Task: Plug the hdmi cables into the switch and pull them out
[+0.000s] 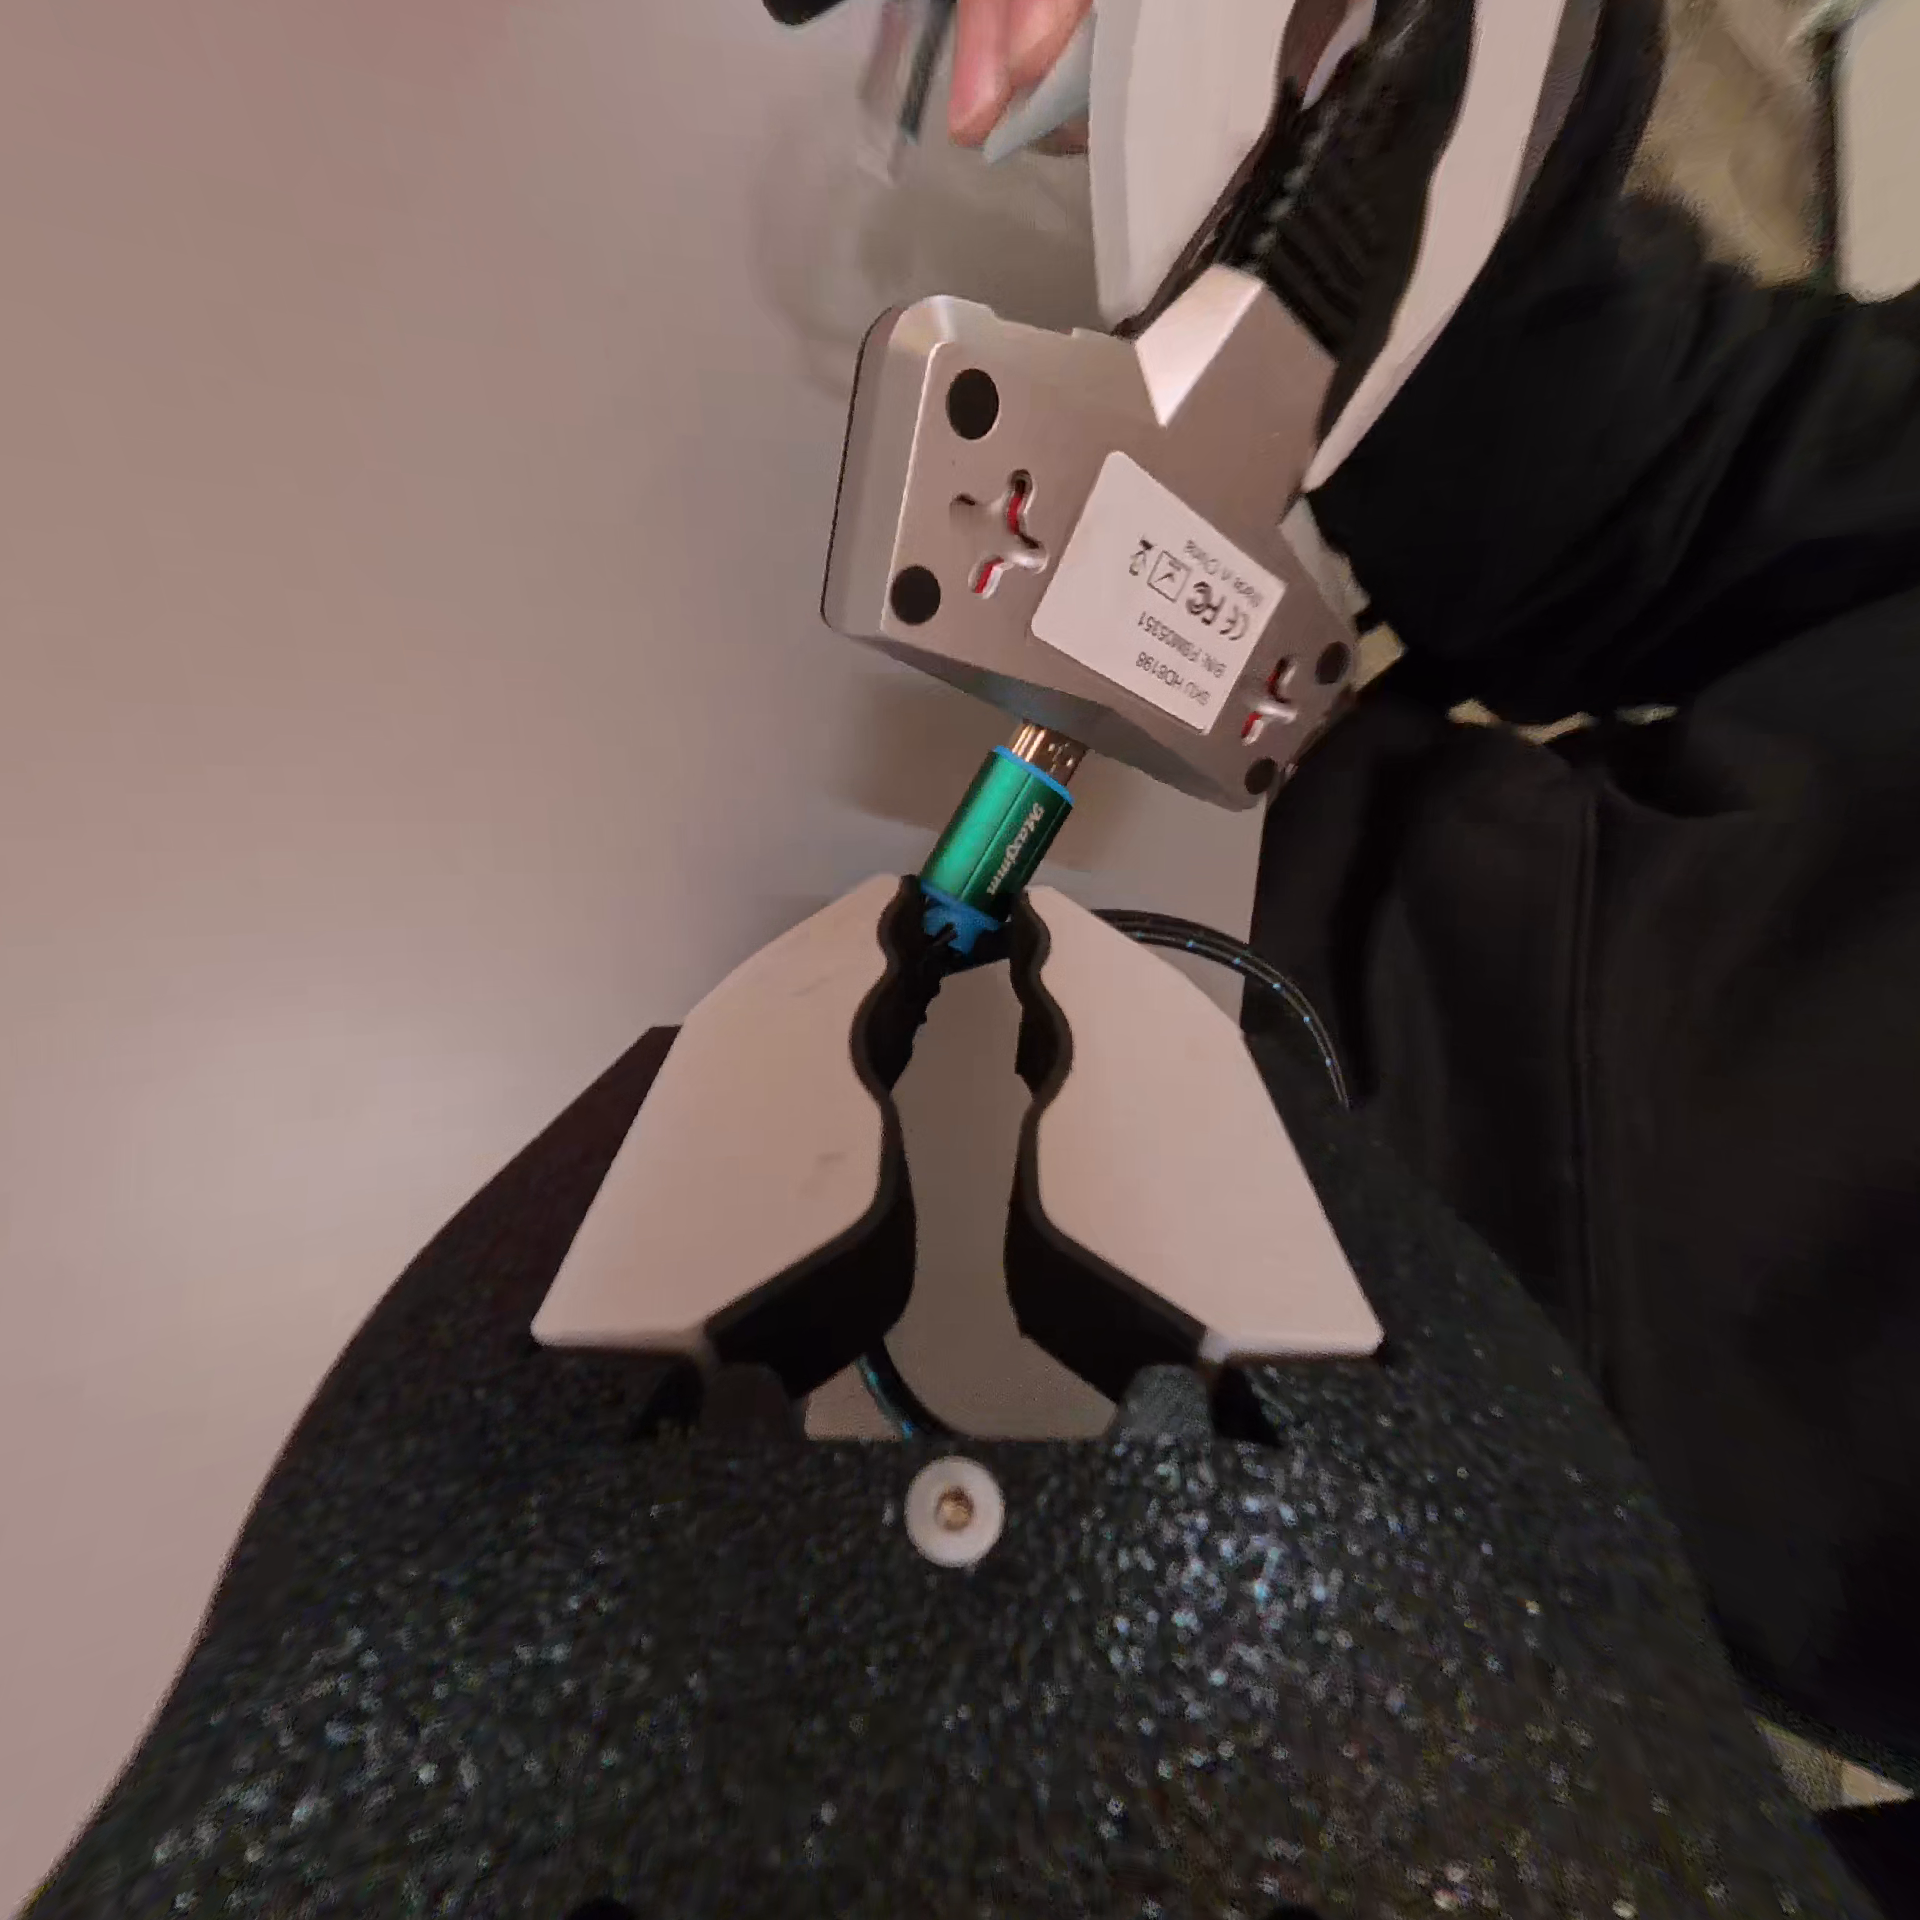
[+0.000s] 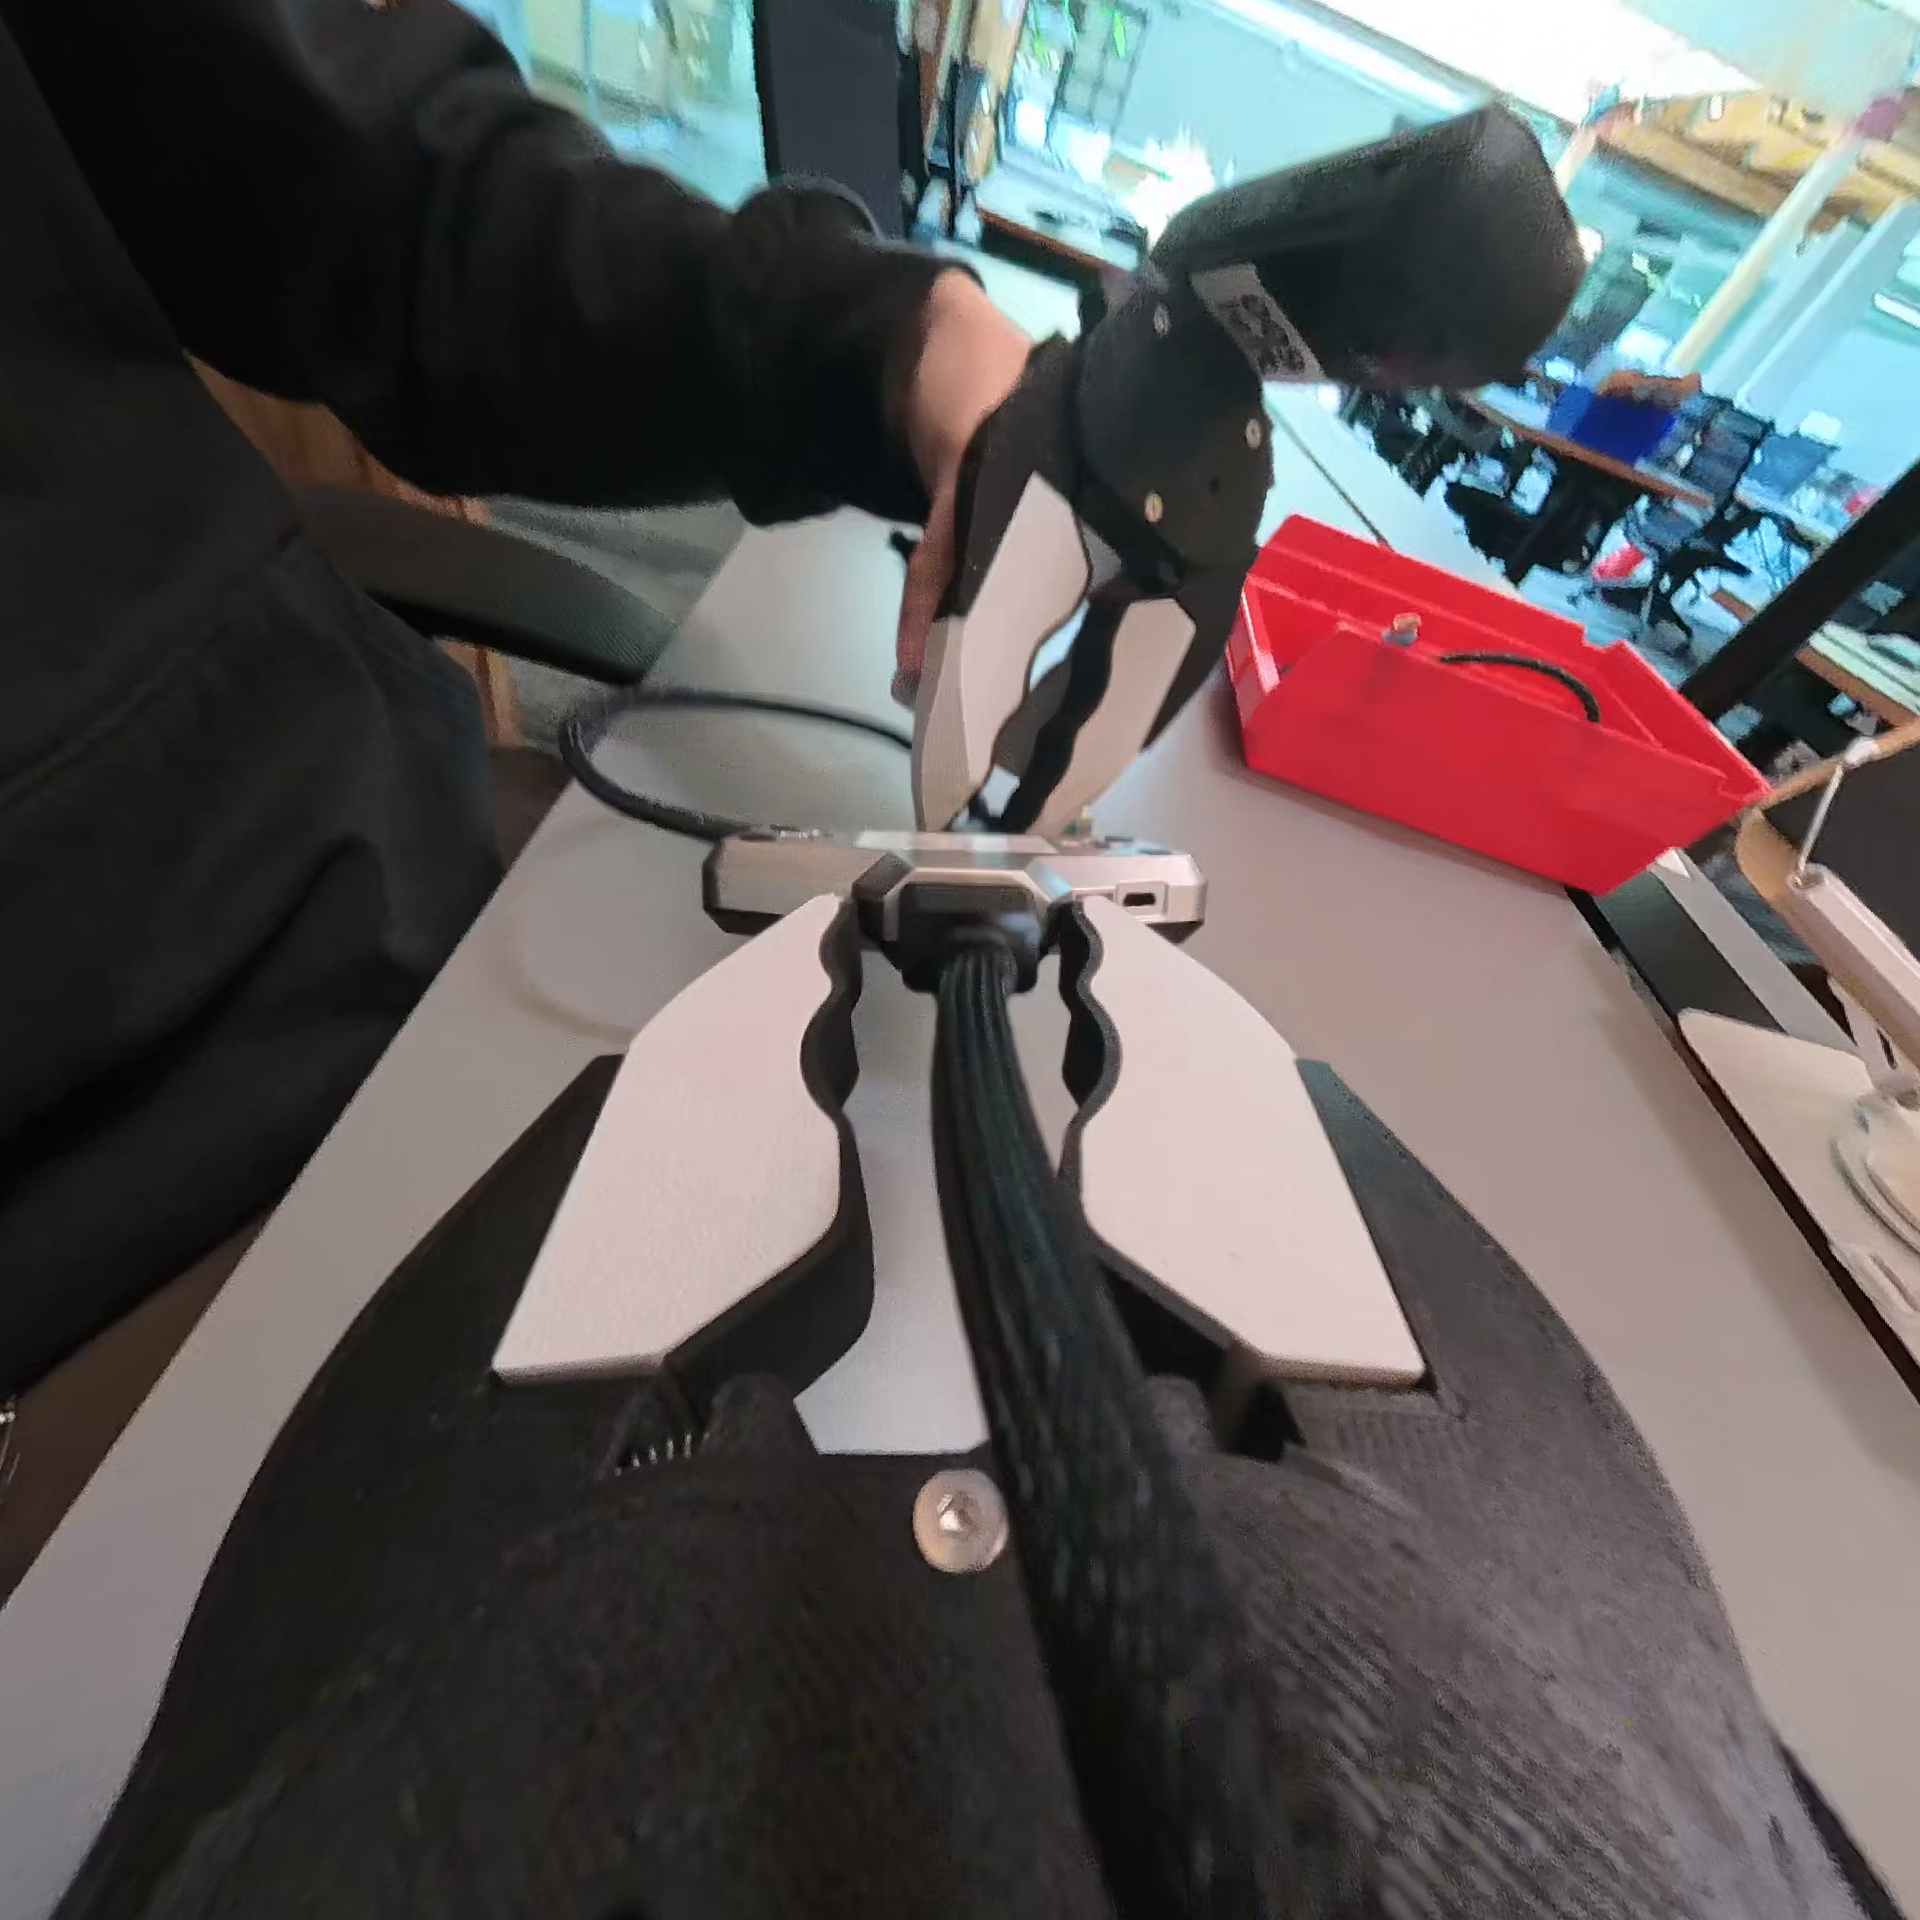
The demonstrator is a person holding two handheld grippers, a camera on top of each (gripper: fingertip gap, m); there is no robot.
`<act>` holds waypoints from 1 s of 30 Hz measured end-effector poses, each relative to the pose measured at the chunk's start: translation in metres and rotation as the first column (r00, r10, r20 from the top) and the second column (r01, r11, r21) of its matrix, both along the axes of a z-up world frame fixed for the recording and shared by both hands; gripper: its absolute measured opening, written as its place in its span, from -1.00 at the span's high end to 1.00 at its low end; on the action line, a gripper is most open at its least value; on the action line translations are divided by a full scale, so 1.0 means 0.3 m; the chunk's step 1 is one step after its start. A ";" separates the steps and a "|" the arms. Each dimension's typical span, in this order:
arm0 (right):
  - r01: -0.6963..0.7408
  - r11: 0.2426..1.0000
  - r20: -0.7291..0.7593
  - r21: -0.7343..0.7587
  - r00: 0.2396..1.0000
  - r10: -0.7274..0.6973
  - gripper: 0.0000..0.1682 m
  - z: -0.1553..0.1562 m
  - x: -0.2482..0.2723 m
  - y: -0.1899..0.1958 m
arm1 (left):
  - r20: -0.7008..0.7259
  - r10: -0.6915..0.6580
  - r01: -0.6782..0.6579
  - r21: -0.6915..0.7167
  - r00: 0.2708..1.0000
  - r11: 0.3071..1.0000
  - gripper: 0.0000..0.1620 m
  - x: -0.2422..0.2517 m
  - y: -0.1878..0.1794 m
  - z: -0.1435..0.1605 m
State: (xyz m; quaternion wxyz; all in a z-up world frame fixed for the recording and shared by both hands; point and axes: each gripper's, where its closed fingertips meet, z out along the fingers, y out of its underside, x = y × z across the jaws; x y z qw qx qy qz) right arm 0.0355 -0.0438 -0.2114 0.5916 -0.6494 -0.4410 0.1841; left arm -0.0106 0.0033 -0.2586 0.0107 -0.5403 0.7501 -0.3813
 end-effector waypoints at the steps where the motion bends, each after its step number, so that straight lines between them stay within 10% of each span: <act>1: 0.014 1.000 0.010 -0.003 1.000 -0.014 0.55 -0.002 0.009 0.001 | 0.033 0.017 -0.015 -0.041 0.999 0.999 0.81 0.005 0.004 0.012; 9: 0.044 0.989 -0.253 0.141 0.967 -0.007 0.55 0.109 0.052 0.008 | 0.287 0.131 -0.012 -0.382 0.949 0.924 0.81 0.040 0.001 0.142; 22: -0.048 0.979 -0.278 0.197 0.955 0.103 0.56 0.132 0.006 -0.023 | 0.112 0.040 0.037 -0.610 0.993 0.791 0.82 0.004 -0.047 0.131; 30: -0.105 0.980 -0.270 0.169 0.951 0.148 0.55 0.111 -0.029 -0.026 | 0.054 -0.144 0.152 -0.486 0.988 0.861 0.78 -0.028 -0.089 0.092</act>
